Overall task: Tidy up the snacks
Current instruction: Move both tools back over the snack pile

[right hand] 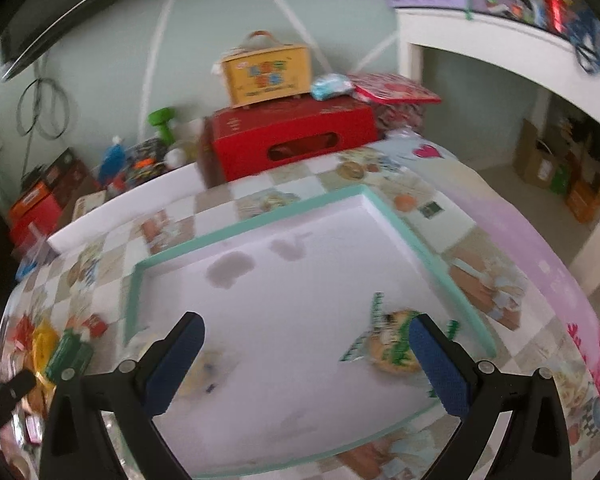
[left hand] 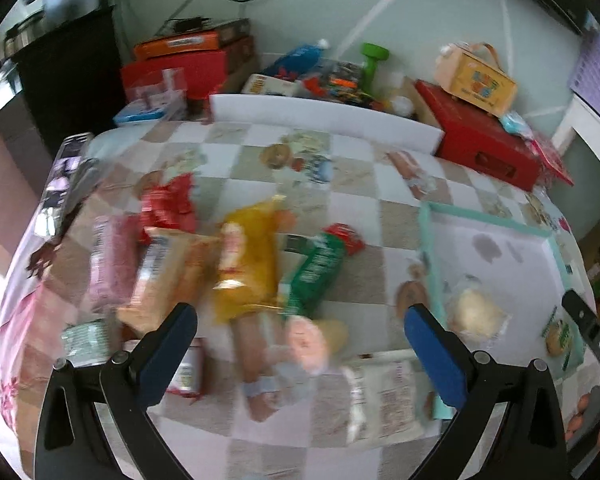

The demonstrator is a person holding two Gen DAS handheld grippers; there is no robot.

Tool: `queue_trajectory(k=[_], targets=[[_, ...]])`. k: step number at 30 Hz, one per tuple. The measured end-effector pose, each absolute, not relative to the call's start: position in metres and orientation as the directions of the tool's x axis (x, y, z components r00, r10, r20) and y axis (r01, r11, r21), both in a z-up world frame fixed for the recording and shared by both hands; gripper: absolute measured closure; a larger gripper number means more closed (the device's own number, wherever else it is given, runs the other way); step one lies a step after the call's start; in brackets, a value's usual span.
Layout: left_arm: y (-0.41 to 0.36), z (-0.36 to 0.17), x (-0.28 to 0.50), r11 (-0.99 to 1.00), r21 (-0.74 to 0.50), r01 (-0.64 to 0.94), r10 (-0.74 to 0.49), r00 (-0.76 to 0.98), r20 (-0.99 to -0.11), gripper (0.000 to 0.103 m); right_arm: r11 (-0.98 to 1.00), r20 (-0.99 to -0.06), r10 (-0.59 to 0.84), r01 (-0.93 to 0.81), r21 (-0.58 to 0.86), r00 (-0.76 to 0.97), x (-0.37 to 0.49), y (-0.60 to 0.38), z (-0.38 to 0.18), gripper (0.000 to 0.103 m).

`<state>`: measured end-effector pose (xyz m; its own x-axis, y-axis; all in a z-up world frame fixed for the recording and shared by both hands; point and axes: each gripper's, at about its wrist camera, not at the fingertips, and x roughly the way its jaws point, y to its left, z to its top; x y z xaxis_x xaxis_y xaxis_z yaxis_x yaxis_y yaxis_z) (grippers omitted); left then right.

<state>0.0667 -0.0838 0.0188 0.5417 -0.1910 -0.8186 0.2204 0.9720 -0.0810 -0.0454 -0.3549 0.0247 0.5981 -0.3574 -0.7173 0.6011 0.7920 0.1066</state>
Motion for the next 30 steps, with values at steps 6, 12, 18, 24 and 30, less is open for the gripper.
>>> queue_trajectory(k=[6, 12, 18, 24, 30], targets=[[-0.036, 0.023, 0.071, 0.989, -0.083, 0.119, -0.136, 0.557, -0.820, 0.000, 0.878, -0.725, -0.248, 0.465, 0.112, 0.643, -0.030, -0.305, 0.027, 0.000], [0.006, 0.024, 0.071, 0.989, -0.144, 0.017, -0.128, 0.559, -0.819, 0.000, 0.950, -0.750, -0.105, 0.289, 0.118, 0.652, -0.015, -0.243, 0.018, 0.000], [0.036, 0.022, 0.066, 0.984, -0.173, -0.037, -0.123, 0.559, -0.820, 0.000, 0.985, -0.784, 0.025, 0.120, 0.127, 0.620, -0.009, -0.186, 0.001, 0.000], [0.053, 0.009, 0.064, 0.976, -0.206, -0.075, -0.139, 0.520, -0.843, 0.000, 0.985, -0.816, 0.076, 0.085, 0.151, 0.573, -0.006, -0.170, -0.016, 0.000], [0.038, -0.008, 0.067, 0.969, -0.242, -0.043, -0.197, 0.453, -0.869, 0.000, 0.973, -0.851, 0.096, 0.132, 0.190, 0.517, 0.001, -0.181, -0.030, 0.000]])
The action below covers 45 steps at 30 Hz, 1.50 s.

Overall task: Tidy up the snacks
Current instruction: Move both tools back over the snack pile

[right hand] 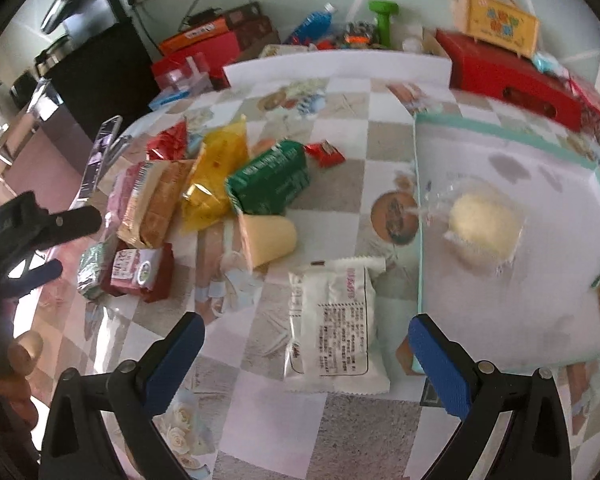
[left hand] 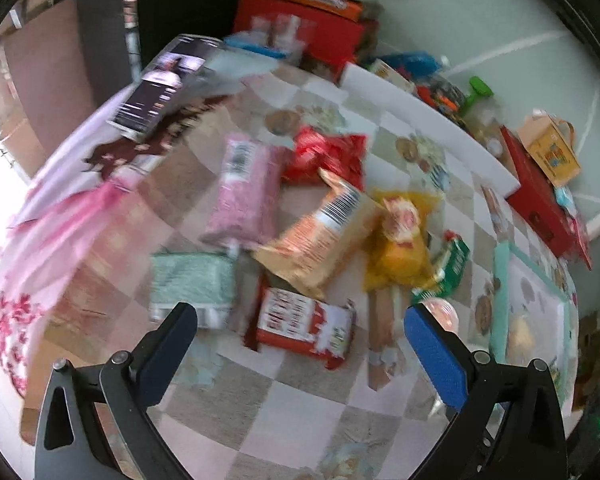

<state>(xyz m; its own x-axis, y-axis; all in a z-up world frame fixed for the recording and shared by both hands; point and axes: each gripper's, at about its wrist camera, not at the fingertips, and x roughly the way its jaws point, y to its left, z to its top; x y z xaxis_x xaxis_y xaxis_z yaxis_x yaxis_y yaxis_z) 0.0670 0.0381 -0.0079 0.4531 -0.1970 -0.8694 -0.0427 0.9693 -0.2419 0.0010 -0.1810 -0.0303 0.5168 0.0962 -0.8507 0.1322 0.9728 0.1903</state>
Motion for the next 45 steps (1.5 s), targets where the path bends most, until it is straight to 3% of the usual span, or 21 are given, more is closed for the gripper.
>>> queue_trajectory(k=[16, 25, 37, 45], targets=[[0.020, -0.048, 0.078, 0.946, -0.323, -0.023, -0.302, 0.298, -0.905, 0.000, 0.979, -0.886, 0.141, 0.072, 0.192, 0.442, 0.009, -0.165, -0.048, 0.000], [0.016, -0.055, 0.087, 0.955, -0.295, -0.032, -0.274, 0.289, -0.917, 0.000, 0.972, -0.883, 0.175, 0.068, 0.226, 0.435, 0.009, -0.164, -0.051, 0.000], [-0.013, -0.064, 0.098, 0.983, -0.181, 0.024, -0.180, 0.299, -0.937, 0.000, 0.986, -0.886, 0.064, 0.106, 0.126, 0.460, 0.016, -0.169, -0.052, 0.028], [-0.022, -0.068, 0.101, 0.981, -0.189, 0.050, -0.196, 0.295, -0.935, 0.000, 0.996, -0.884, 0.062, 0.035, 0.088, 0.463, 0.015, -0.156, -0.051, 0.034]])
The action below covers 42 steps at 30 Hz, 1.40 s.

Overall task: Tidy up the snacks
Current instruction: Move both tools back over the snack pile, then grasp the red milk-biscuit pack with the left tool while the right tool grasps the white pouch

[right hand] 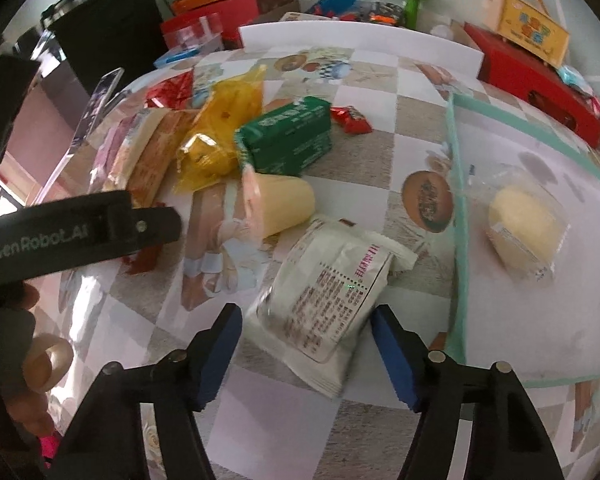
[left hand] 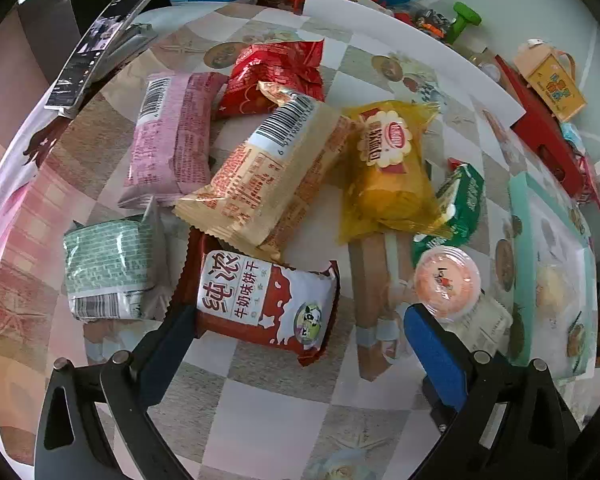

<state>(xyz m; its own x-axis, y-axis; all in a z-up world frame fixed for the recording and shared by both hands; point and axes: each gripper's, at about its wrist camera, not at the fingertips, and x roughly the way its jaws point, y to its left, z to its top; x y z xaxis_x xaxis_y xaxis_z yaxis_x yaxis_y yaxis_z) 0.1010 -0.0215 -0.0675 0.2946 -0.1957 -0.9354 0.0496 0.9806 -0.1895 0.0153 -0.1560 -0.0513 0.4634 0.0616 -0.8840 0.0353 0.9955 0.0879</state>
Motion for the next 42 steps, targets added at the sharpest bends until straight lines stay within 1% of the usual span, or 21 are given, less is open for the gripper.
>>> queue_trajectory(k=[10, 16, 18, 19, 20, 21, 23, 25, 26, 30, 35, 37, 38, 41, 42], targets=[[-0.013, -0.066, 0.099, 0.964, -0.263, 0.036, -0.262, 0.282, -0.923, 0.000, 0.997, -0.891, 0.031, 0.050, 0.061, 0.453, 0.017, -0.159, -0.055, 0.034], [-0.018, -0.070, 0.103, 0.981, -0.192, 0.042, -0.196, 0.284, -0.939, 0.002, 0.998, -0.894, 0.013, 0.052, 0.041, 0.447, 0.020, -0.159, -0.056, 0.034], [-0.021, -0.071, 0.103, 0.985, -0.166, 0.051, -0.174, 0.287, -0.942, 0.004, 0.998, -0.894, 0.010, 0.050, 0.037, 0.447, 0.020, -0.158, -0.056, 0.034], [-0.023, -0.072, 0.103, 0.989, -0.139, 0.056, -0.149, 0.292, -0.945, 0.008, 0.998, -0.894, 0.008, 0.050, 0.034, 0.448, 0.020, -0.158, -0.056, 0.034], [-0.026, -0.073, 0.105, 0.992, -0.115, 0.056, -0.127, 0.298, -0.946, 0.015, 0.998, -0.894, 0.007, 0.049, 0.032, 0.448, 0.019, -0.158, -0.056, 0.035], [-0.026, -0.074, 0.107, 0.994, -0.098, 0.056, -0.111, 0.301, -0.947, 0.018, 0.998, -0.893, 0.007, 0.048, 0.032, 0.449, 0.019, -0.158, -0.056, 0.036], [-0.025, -0.075, 0.109, 0.997, -0.062, 0.050, -0.074, 0.309, -0.948, 0.030, 0.998, -0.890, 0.007, 0.047, 0.032, 0.455, 0.019, -0.158, -0.055, 0.047], [-0.022, -0.075, 0.109, 0.997, -0.061, 0.048, -0.073, 0.312, -0.947, 0.032, 0.998, -0.890, 0.009, 0.048, 0.034, 0.456, 0.018, -0.158, -0.054, 0.049], [-0.021, -0.075, 0.109, 0.997, -0.066, 0.047, -0.077, 0.315, -0.946, 0.033, 0.998, -0.888, 0.006, 0.052, 0.034, 0.459, 0.018, -0.158, -0.053, 0.052], [-0.014, -0.072, 0.106, 0.995, -0.094, 0.045, -0.103, 0.319, -0.942, 0.034, 0.997, -0.885, 0.013, 0.063, 0.048, 0.465, 0.017, -0.161, -0.050, 0.059], [-0.005, -0.067, 0.099, 0.993, -0.115, 0.039, -0.121, 0.321, -0.939, 0.034, 0.996, -0.877, 0.012, 0.068, 0.051, 0.480, 0.015, -0.163, -0.046, 0.073], [-0.004, -0.064, 0.098, 0.992, -0.122, 0.035, -0.127, 0.327, -0.937, 0.034, 0.996, -0.873, 0.017, 0.071, 0.059, 0.487, 0.013, -0.164, -0.044, 0.075], [-0.003, -0.061, 0.094, 0.991, -0.127, 0.033, -0.131, 0.330, -0.935, 0.034, 0.996, -0.871, 0.017, 0.072, 0.060, 0.491, 0.013, -0.165, -0.043, 0.079], [-0.001, -0.053, 0.090, 0.990, -0.137, 0.032, -0.140, 0.346, -0.928, 0.034, 0.996, -0.862, 0.019, 0.068, 0.062, 0.506, 0.012, -0.166, -0.039, 0.084], [-0.001, -0.052, 0.090, 0.990, -0.137, 0.032, -0.139, 0.349, -0.927, 0.034, 0.996, -0.862, 0.019, 0.068, 0.062, 0.507, 0.012, -0.166, -0.038, 0.085]])
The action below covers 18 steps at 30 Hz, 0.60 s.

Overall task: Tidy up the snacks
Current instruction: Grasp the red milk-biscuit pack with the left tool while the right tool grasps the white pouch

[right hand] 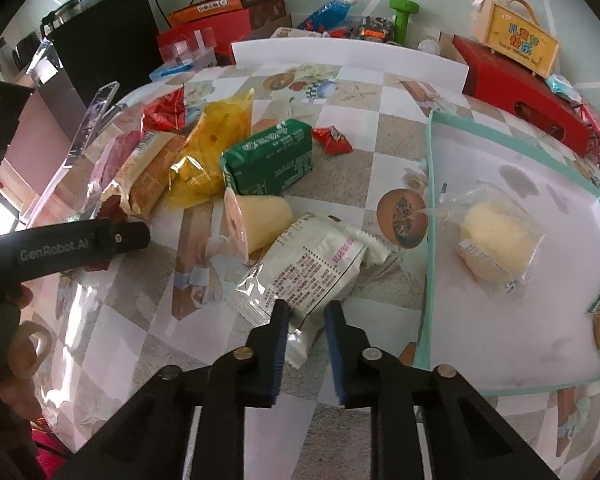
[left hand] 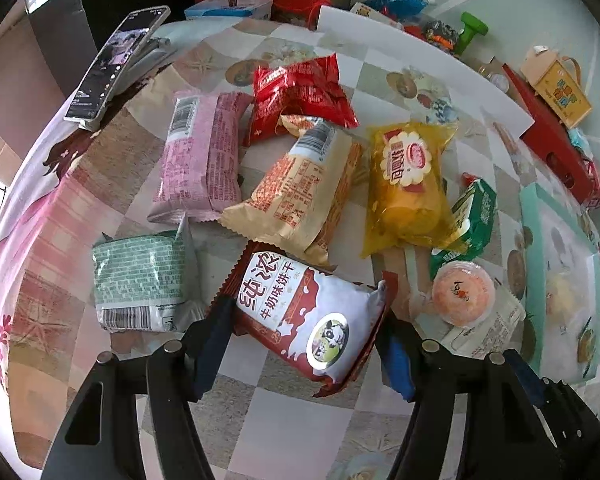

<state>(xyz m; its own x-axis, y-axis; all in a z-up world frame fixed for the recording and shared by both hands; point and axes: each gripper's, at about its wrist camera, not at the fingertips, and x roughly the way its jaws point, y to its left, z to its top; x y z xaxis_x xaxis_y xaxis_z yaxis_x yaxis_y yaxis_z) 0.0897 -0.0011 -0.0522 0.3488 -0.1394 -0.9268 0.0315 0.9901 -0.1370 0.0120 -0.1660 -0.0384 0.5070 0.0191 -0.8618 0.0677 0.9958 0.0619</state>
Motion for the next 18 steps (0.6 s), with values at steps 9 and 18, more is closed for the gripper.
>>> queue_trajectory(k=[9, 18], targets=[[-0.004, -0.054, 0.089, 0.990, -0.137, 0.037, -0.141, 0.334, -0.932, 0.034, 0.994, -0.868, 0.039, 0.072, 0.086, 0.495, 0.013, -0.169, -0.043, 0.084], [-0.008, -0.058, 0.094, 0.987, -0.152, 0.041, -0.157, 0.323, -0.933, 0.034, 0.986, -0.856, 0.054, 0.108, 0.127, 0.514, 0.019, -0.175, -0.044, 0.035]])
